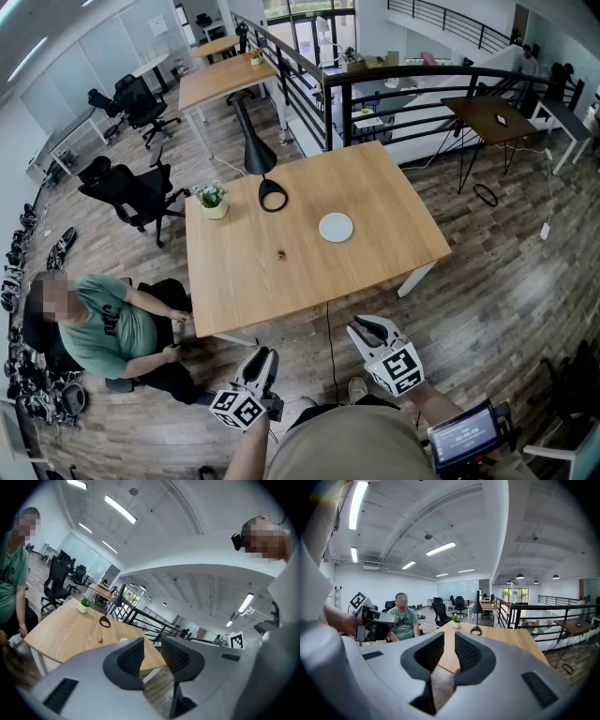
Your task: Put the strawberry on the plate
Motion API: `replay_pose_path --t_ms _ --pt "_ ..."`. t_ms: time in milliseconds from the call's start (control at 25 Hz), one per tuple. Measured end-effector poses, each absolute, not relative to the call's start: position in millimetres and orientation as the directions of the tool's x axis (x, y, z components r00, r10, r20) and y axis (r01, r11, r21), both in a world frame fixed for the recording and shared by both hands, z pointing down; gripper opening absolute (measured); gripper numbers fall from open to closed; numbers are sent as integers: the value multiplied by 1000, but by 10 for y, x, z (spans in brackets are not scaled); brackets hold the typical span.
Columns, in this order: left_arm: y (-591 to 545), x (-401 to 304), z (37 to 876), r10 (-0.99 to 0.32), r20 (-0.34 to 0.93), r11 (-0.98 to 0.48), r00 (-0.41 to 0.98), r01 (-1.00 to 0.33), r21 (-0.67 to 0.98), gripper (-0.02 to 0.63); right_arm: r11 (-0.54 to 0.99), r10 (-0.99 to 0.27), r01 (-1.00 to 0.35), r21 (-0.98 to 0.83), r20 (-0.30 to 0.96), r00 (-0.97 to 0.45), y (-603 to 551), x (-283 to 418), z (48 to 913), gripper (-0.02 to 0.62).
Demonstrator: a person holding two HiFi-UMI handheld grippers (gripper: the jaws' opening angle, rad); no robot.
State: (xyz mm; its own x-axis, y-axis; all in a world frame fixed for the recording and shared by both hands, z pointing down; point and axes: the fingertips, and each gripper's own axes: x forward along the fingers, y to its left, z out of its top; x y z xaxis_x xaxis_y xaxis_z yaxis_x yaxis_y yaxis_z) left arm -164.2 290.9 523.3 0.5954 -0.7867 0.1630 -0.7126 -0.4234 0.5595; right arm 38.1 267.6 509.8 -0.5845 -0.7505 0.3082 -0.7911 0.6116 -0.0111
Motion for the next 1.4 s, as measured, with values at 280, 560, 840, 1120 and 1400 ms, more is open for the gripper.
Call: replay_pose_path --t_ms 280,560,840,1120,1400 --pt "2908 -1612 5258 -791 168 -413 589 -716 563 117 618 -747 -786 -8 306 -590 2684 403 5116 77" --pt "2925 -1490 5270 -795 176 -400 581 -720 567 117 630 -736 -773 -66 265 -623 2687 507 5035 77" --pt "2956 -1262 5278 -796 190 -390 575 -727 566 117 651 -721 -753 -100 229 -654 2777 693 4988 81" --pt "2957 -1054 5308 -795 191 -389 576 -726 568 117 656 -718 -749 -88 233 -656 2817 872 5003 81" --pt "3018 -764 5330 -807 191 -376 559 -735 564 117 674 -707 -734 -84 217 -673 2858 1157 4968 81"
